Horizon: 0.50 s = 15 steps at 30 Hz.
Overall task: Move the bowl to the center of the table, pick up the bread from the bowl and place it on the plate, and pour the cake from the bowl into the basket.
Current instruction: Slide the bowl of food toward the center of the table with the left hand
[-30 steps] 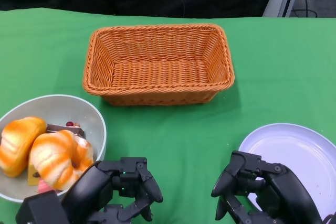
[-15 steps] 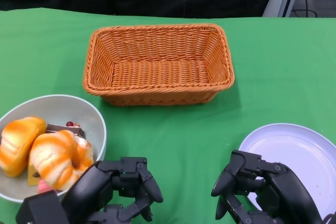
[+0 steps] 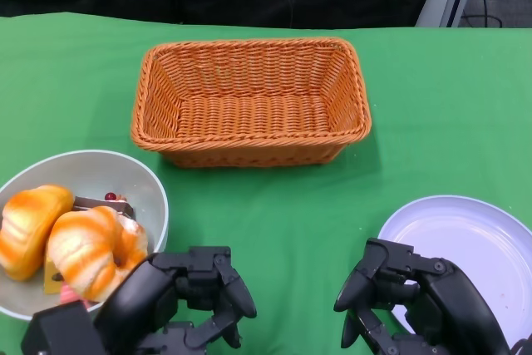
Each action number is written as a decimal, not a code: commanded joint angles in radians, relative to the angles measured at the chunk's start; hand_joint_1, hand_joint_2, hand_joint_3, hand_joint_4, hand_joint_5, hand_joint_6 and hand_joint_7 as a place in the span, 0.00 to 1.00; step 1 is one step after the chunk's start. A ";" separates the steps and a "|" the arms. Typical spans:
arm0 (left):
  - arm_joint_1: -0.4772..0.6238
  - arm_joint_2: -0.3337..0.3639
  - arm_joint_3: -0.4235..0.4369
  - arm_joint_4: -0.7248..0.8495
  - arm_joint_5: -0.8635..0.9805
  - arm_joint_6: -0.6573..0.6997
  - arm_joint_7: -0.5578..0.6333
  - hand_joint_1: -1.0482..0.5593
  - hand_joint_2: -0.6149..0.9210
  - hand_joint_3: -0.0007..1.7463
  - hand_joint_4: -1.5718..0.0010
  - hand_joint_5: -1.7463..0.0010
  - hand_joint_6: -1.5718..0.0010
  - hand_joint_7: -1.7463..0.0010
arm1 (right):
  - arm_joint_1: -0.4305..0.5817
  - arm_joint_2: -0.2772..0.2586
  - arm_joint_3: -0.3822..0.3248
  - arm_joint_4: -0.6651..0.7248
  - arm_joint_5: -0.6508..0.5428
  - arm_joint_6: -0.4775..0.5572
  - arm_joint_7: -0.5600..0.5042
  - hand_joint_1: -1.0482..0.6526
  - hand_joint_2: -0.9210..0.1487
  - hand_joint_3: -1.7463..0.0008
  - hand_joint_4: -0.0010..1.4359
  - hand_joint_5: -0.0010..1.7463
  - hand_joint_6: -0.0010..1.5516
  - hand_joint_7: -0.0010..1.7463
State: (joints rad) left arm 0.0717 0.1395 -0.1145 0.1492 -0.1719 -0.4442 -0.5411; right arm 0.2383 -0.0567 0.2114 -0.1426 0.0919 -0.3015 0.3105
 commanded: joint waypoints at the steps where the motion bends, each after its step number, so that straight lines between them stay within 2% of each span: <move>1: -0.007 0.016 0.039 -0.098 -0.061 0.021 0.004 0.63 0.90 0.42 0.45 0.26 0.49 0.36 | -0.007 -0.001 -0.004 0.009 0.003 -0.002 -0.004 0.62 0.31 0.37 0.60 0.78 0.50 0.71; 8: -0.072 0.023 0.139 -0.181 -0.121 0.021 0.039 0.61 0.89 0.44 0.44 0.31 0.49 0.39 | -0.018 -0.005 -0.006 0.023 -0.014 -0.014 -0.009 0.62 0.31 0.38 0.59 0.78 0.49 0.71; 13: -0.097 0.023 0.175 -0.178 -0.131 0.018 0.045 0.62 0.91 0.39 0.42 0.32 0.45 0.46 | -0.019 -0.002 -0.007 0.026 -0.012 -0.015 -0.007 0.62 0.31 0.39 0.60 0.77 0.49 0.71; 14: -0.126 0.031 0.215 -0.163 -0.133 0.013 0.072 0.62 0.91 0.39 0.42 0.32 0.45 0.46 | -0.019 -0.001 -0.008 0.028 -0.002 -0.012 -0.003 0.62 0.31 0.39 0.60 0.77 0.49 0.71; 15: -0.152 0.039 0.251 -0.148 -0.131 0.009 0.098 0.61 0.96 0.32 0.43 0.34 0.44 0.52 | -0.018 0.000 -0.008 0.029 0.008 -0.008 0.002 0.62 0.30 0.40 0.60 0.77 0.49 0.70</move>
State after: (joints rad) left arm -0.0400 0.1536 0.0786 -0.0120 -0.2898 -0.4230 -0.4899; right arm 0.2215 -0.0560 0.2110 -0.1218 0.0780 -0.3045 0.3073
